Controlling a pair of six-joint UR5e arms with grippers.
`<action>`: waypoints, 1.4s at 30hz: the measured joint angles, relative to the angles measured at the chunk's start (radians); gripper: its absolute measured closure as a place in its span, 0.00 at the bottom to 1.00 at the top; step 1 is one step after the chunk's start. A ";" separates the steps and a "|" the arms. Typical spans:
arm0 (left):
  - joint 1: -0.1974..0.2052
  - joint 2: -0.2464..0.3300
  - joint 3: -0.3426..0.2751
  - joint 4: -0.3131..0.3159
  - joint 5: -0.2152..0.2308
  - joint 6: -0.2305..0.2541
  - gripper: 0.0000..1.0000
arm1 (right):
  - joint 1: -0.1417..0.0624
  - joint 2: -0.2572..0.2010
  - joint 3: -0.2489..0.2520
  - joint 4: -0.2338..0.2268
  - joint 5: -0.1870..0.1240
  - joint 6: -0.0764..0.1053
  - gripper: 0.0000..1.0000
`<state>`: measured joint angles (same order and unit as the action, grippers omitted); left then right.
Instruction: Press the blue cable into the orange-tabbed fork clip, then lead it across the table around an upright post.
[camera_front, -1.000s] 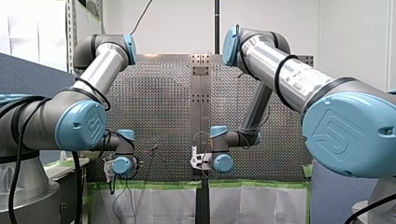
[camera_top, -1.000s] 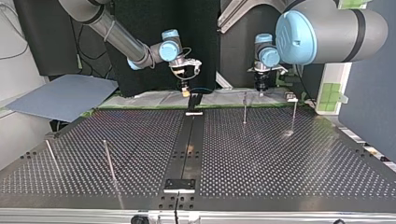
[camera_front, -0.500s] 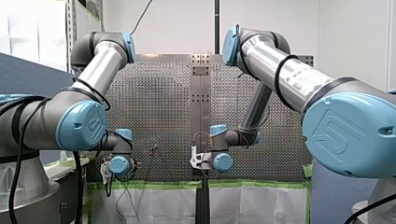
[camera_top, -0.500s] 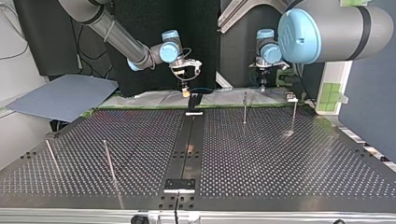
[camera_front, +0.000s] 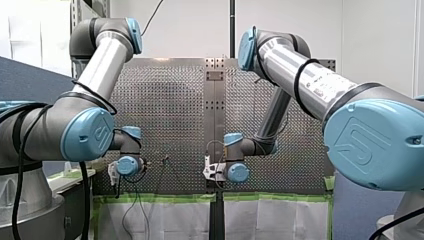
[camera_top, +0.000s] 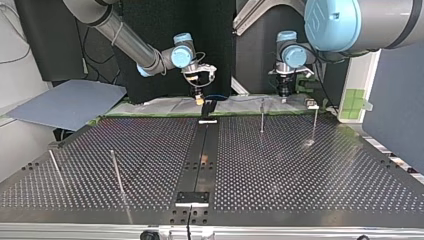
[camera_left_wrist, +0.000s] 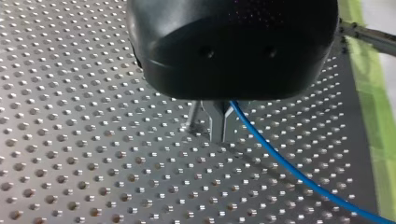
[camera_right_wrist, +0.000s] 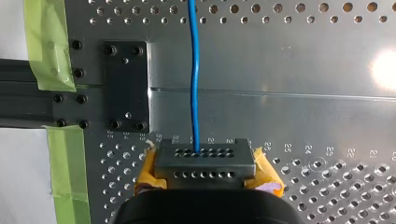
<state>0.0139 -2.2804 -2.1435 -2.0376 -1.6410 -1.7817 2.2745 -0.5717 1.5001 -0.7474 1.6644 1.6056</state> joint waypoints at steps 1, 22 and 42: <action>0.000 0.002 0.000 0.005 -0.001 -0.002 1.00 | -0.001 0.000 0.000 0.000 0.000 0.000 1.00; -0.017 0.002 -0.006 0.058 -0.025 -0.002 1.00 | -0.004 0.000 0.000 0.000 0.000 -0.001 1.00; -0.020 -0.020 -0.019 0.073 -0.038 -0.004 1.00 | -0.003 0.000 0.000 0.003 0.001 0.000 1.00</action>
<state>-0.0064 -2.3003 -2.1620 -1.9649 -1.6795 -1.7855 2.2711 -0.5716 1.4996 -0.7445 1.6652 1.6054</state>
